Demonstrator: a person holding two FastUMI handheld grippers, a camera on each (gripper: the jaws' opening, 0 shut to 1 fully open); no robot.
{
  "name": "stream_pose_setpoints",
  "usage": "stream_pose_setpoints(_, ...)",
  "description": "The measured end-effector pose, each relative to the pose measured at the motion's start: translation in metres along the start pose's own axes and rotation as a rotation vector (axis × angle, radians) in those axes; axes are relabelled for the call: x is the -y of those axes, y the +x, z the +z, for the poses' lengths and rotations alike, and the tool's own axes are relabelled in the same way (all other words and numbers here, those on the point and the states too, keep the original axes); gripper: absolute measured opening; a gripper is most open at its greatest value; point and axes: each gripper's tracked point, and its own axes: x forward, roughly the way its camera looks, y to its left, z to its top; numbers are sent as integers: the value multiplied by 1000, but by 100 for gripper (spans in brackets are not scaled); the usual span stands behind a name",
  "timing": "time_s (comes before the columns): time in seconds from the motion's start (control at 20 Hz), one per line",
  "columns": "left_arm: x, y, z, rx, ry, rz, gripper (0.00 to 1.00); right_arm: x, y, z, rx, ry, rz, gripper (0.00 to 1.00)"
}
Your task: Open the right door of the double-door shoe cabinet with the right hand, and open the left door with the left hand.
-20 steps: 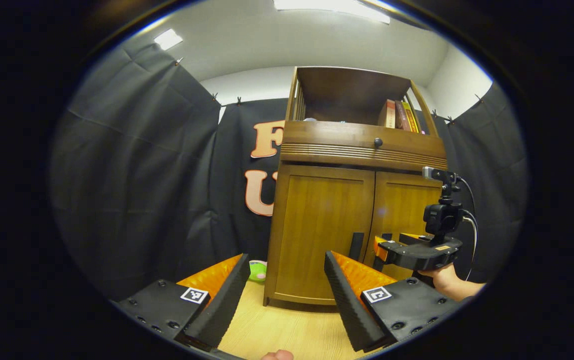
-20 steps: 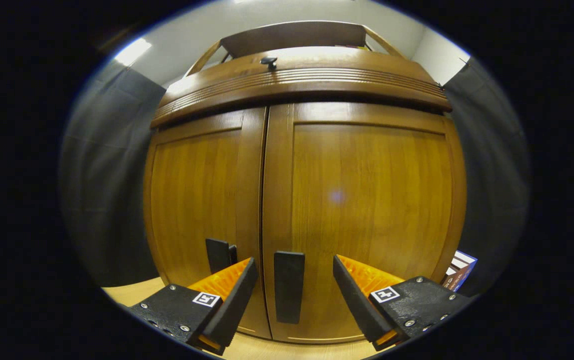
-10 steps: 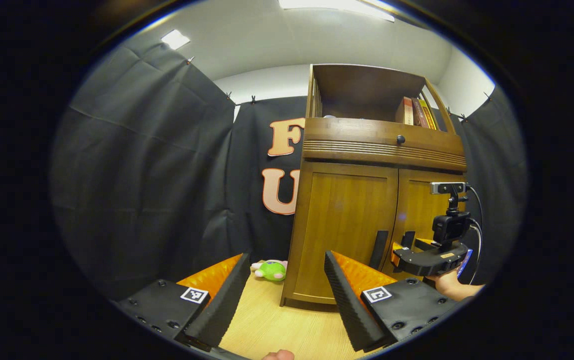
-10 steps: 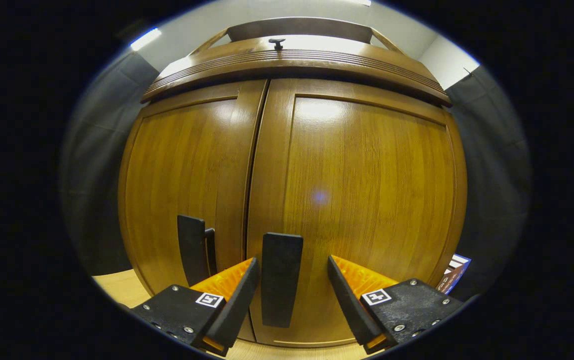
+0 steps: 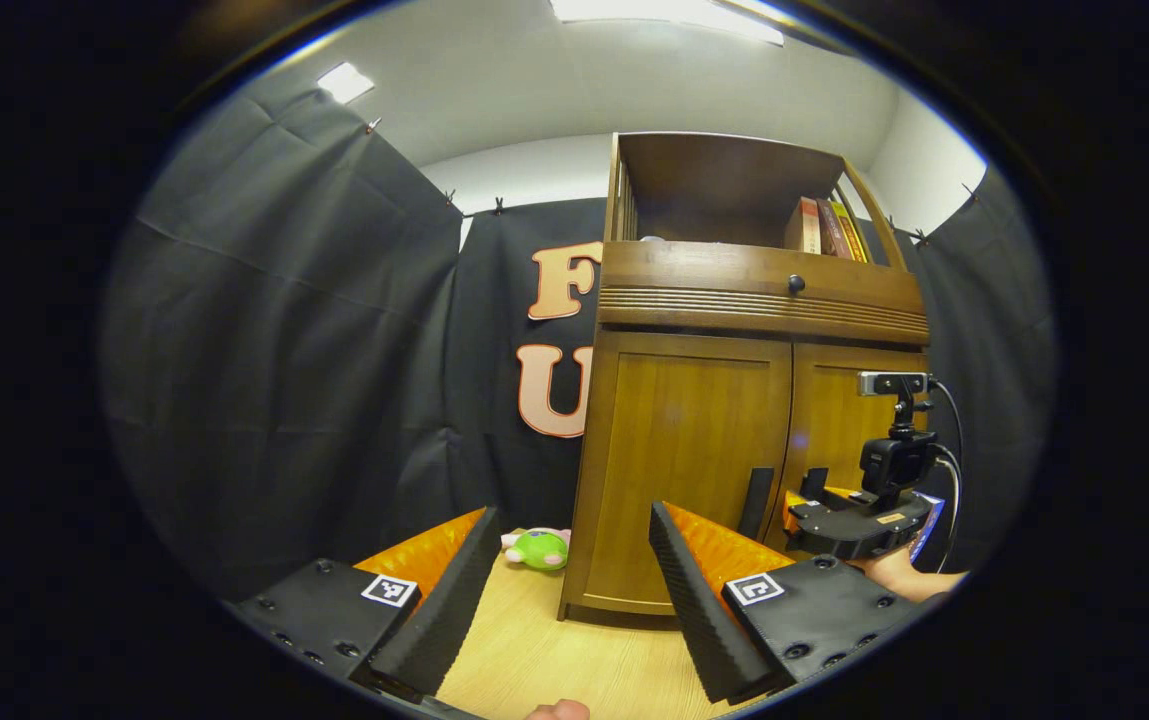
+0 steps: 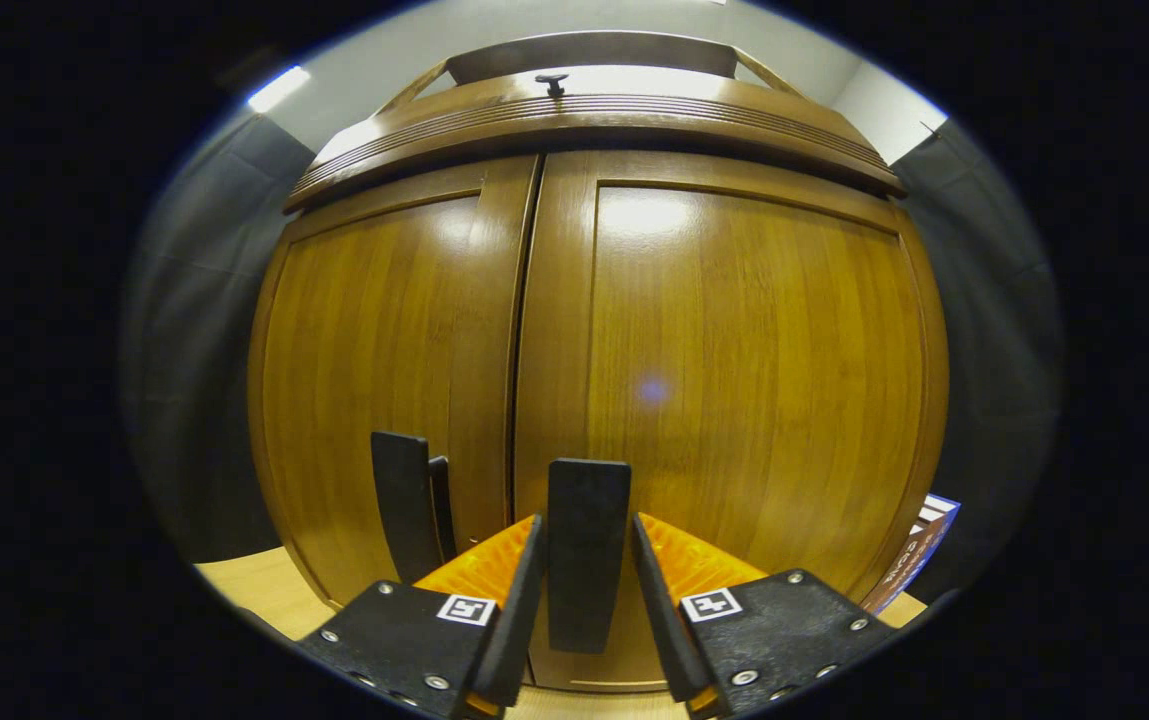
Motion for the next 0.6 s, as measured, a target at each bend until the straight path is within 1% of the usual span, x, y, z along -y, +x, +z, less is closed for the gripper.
stream_pose_setpoints(0.1, 1, 0, 2, 4, -4, -2, 94, 1, -5, -3, 17, 55, 7, 40)
stream_pose_setpoints(0.15, 2, 0, 4, 5, -7, -4, 94, 1, -7, -4, 32, 74, 14, 28)
stream_pose_setpoints(0.2, 2, -2, 3, 5, -8, -8, 94, 0, -3, -3, 33, 72, 16, 33)
stream_pose_setpoints(0.25, 2, -2, 4, 3, -7, -11, 94, 0, -2, -1, 20, 60, 16, 42)
stream_pose_setpoints(0.3, 3, -3, 4, 4, -5, -14, 94, -1, -2, -2, 9, 55, 22, 29)
stream_pose_setpoints(0.4, 3, -5, 5, 5, -2, -18, 94, -1, -2, -3, -7, 71, 44, 29)
stream_pose_setpoints(0.45, 5, -5, 5, 3, -4, -24, 94, -1, -4, -3, -10, 82, 56, 19)
stream_pose_setpoints(0.5, 7, -7, 6, 1, -7, -32, 95, -1, -6, -2, -9, 90, 67, 29)
stream_pose_setpoints(0.6, 13, -13, 6, 1, -8, -52, 95, -2, -13, 0, -12, 86, 86, 29)
